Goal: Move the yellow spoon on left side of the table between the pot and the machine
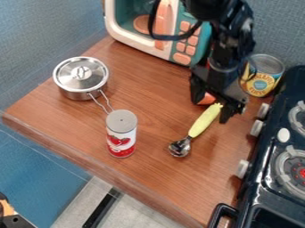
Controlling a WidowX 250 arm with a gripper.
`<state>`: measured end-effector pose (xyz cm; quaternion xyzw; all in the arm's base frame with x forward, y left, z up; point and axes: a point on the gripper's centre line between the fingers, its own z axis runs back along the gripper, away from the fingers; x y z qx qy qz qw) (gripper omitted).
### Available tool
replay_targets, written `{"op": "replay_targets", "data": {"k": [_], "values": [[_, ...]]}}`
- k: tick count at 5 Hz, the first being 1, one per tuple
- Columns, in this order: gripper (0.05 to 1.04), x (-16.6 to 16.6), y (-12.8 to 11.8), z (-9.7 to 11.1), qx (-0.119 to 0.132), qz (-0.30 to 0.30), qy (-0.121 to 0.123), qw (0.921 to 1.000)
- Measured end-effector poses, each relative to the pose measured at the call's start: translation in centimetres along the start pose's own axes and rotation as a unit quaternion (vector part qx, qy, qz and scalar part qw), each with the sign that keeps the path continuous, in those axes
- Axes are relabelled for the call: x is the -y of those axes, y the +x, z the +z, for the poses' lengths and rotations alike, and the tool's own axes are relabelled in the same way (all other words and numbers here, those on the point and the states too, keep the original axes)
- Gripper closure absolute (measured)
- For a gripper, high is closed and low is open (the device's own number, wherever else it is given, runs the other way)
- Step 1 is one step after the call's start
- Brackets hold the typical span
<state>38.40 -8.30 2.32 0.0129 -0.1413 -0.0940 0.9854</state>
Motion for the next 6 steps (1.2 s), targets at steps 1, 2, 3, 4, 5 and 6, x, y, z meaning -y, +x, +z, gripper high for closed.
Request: {"op": "replay_targets", "data": {"k": [1, 2, 3, 4, 5, 6], "values": [[0.084, 0.3, -0.3, -0.1, -0.003, 0.028, 0.002, 0.9996], [0.084, 0.4, -0.6, -0.7, -0.01, 0.036, -0.002, 0.9993], [0.084, 0.9, -1.2, -1.8, -0.025, 0.036, -0.016, 0.9989], [0.139, 0.2, -1.3, -2.6, -0.026, 0.044, -0.029, 0.9983], [0.431, 0.1, -1.3, -2.7, -0.021, 0.035, -0.031, 0.9987], [0.676, -0.2, -1.4, -2.7, -0.014, 0.035, -0.027, 0.9989]]}}
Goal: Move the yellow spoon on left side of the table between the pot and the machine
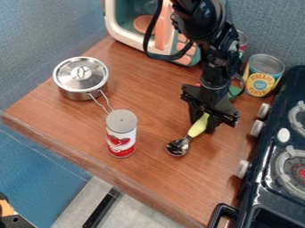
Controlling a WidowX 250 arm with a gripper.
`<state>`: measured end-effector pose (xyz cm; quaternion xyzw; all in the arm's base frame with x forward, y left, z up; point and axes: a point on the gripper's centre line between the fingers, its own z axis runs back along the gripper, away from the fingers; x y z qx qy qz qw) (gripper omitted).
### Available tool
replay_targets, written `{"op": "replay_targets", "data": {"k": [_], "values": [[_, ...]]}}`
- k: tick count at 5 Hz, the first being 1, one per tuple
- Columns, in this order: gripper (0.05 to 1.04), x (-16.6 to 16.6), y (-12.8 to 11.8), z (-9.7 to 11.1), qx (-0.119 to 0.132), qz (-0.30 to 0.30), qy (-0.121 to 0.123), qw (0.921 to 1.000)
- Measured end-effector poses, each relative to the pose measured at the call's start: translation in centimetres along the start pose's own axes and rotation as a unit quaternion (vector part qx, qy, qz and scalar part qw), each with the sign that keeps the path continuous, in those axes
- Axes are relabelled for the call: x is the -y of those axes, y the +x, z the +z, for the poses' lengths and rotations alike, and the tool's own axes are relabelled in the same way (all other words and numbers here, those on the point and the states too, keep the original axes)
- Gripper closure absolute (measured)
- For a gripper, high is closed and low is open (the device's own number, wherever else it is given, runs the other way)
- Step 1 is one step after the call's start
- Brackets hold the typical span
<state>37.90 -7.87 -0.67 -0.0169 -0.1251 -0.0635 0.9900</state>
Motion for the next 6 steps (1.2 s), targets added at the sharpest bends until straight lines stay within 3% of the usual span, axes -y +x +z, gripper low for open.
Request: {"op": "replay_targets", "data": {"k": [2, 3, 4, 5, 6], "values": [[0.685, 0.2, -0.4, 0.3, -0.007, -0.029, 0.003, 0.9996], [0.685, 1.0, 0.2, 2.0, 0.01, -0.058, 0.003, 0.9983], [0.685, 1.1, 0.8, 4.5, 0.038, -0.051, 0.004, 0.998], [0.685, 0.6, 1.7, 7.4, 0.067, -0.006, -0.003, 0.9977], [0.685, -2.6, 1.5, 10.0, 0.097, 0.11, 0.018, 0.989]]}}
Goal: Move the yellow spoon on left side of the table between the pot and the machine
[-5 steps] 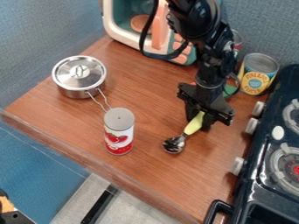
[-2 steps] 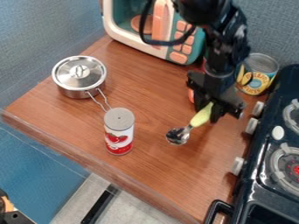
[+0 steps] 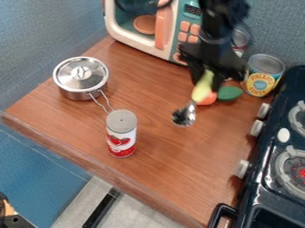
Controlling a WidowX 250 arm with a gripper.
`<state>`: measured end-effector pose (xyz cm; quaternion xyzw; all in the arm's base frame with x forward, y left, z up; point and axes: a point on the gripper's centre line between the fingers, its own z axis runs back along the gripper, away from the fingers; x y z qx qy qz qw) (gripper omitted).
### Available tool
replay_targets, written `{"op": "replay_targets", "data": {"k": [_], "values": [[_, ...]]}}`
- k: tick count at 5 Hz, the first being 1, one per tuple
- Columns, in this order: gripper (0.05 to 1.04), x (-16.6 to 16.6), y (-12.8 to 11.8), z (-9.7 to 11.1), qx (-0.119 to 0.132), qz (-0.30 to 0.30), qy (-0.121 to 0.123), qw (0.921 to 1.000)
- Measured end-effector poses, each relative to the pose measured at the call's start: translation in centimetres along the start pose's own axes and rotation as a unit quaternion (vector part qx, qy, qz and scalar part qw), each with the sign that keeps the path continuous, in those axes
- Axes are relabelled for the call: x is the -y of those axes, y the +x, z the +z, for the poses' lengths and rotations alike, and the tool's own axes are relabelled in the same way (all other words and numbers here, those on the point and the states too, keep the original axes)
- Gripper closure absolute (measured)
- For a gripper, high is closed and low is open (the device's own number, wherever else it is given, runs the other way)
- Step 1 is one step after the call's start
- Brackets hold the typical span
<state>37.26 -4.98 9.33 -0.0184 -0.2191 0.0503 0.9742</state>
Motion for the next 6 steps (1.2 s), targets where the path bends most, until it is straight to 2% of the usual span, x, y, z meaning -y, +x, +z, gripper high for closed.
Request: {"op": "replay_targets", "data": {"k": [1, 2, 3, 4, 5, 6], "values": [[0.685, -3.1, 0.7, 0.3, 0.01, 0.129, 0.019, 0.9914], [0.685, -5.4, 1.6, 0.7, 0.018, 0.237, 0.039, 0.9705], [0.685, -8.5, 2.4, 0.1, 0.017, 0.327, 0.058, 0.9431], [0.685, -11.0, 3.3, -0.3, 0.017, 0.391, 0.066, 0.918], [0.685, -12.8, 3.2, -2.5, -0.005, 0.447, 0.071, 0.8914], [0.685, -14.8, 3.1, -4.0, -0.013, 0.48, 0.086, 0.8731]]}}
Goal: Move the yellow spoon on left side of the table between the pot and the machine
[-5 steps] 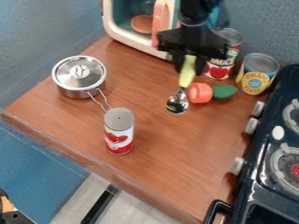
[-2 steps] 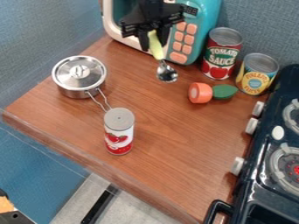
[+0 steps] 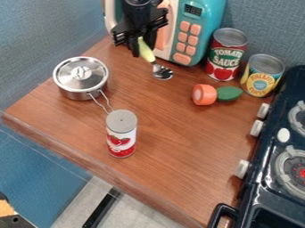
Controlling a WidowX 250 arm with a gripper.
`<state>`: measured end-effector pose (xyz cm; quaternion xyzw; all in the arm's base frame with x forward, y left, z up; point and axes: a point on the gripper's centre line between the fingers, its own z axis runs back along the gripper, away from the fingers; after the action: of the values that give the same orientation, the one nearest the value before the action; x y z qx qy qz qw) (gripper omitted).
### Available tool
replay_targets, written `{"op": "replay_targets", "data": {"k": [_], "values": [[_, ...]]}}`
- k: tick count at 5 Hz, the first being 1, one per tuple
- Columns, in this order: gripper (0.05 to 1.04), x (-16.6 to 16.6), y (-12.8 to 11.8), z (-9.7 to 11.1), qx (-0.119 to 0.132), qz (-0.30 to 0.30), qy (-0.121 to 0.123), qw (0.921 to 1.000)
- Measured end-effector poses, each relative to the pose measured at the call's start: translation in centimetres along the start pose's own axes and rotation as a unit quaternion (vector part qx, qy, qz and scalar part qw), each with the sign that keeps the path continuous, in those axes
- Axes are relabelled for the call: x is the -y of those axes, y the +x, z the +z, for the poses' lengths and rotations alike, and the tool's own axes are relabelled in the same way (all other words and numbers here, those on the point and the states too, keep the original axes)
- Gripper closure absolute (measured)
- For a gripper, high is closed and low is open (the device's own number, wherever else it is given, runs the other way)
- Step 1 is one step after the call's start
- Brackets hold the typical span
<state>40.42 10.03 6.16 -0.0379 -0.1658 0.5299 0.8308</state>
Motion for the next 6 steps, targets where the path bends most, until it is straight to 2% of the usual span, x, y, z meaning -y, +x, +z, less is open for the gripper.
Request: {"op": "replay_targets", "data": {"k": [1, 2, 3, 4, 5, 6], "values": [[0.685, -1.0, 1.5, -2.2, -0.004, 0.043, 0.02, 0.9988], [0.685, -1.9, 1.7, -3.7, -0.009, 0.075, 0.035, 0.9965], [0.685, -2.1, 1.3, -5.5, -0.024, 0.094, 0.041, 0.9944], [0.685, -2.0, 1.5, -6.5, -0.025, 0.102, 0.046, 0.9934], [0.685, -1.9, 2.3, -7.0, -0.031, 0.1, 0.038, 0.9938], [0.614, -1.7, 2.8, -7.0, -0.032, 0.074, 0.017, 0.9966]]}}
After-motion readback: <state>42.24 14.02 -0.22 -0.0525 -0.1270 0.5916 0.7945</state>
